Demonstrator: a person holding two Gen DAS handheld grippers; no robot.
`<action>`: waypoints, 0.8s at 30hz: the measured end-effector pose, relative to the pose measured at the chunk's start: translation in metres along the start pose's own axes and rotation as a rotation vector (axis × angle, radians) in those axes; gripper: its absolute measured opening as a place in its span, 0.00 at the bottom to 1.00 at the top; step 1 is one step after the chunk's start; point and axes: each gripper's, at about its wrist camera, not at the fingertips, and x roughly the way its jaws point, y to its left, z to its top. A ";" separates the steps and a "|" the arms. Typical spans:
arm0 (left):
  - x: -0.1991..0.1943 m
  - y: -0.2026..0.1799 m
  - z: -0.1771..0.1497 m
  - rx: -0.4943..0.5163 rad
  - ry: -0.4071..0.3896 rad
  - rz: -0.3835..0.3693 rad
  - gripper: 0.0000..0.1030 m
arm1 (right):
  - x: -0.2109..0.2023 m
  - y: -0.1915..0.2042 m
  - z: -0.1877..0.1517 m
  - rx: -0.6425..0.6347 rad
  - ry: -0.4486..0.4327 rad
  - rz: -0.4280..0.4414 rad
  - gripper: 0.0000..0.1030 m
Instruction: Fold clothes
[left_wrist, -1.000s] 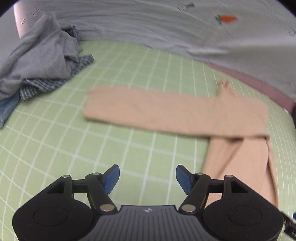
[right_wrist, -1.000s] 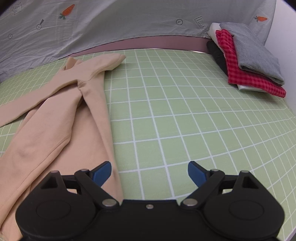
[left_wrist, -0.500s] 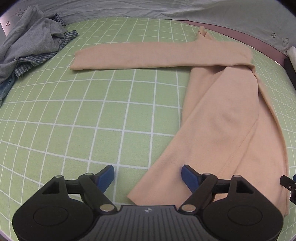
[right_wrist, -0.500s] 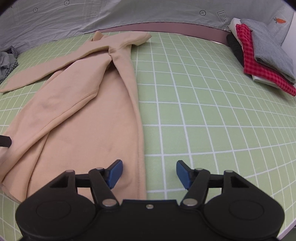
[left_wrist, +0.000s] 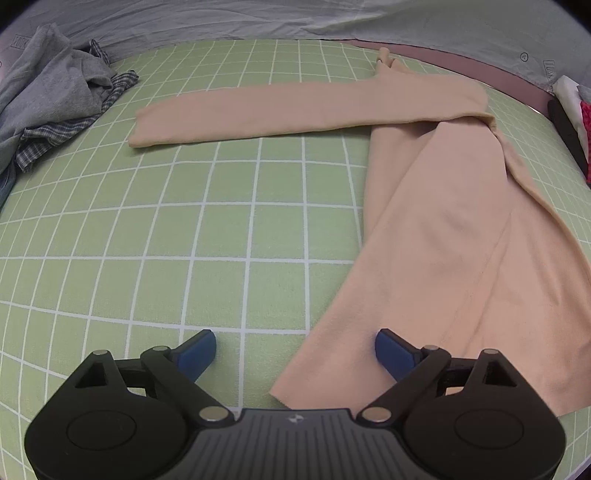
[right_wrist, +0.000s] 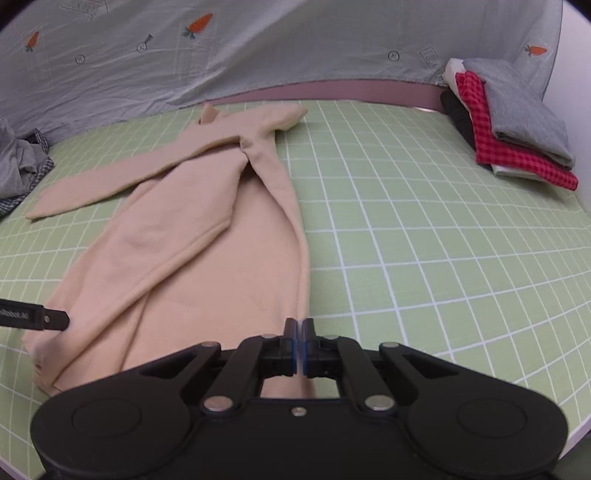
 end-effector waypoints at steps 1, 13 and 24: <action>0.000 0.001 0.000 0.001 0.000 -0.002 0.91 | -0.005 0.006 0.003 -0.007 -0.015 0.020 0.02; -0.007 0.007 -0.010 -0.001 0.004 -0.007 0.92 | 0.041 0.065 -0.005 0.022 0.118 0.250 0.05; -0.005 0.006 -0.012 -0.011 -0.001 0.012 0.97 | 0.039 0.042 -0.012 0.188 0.143 0.250 0.21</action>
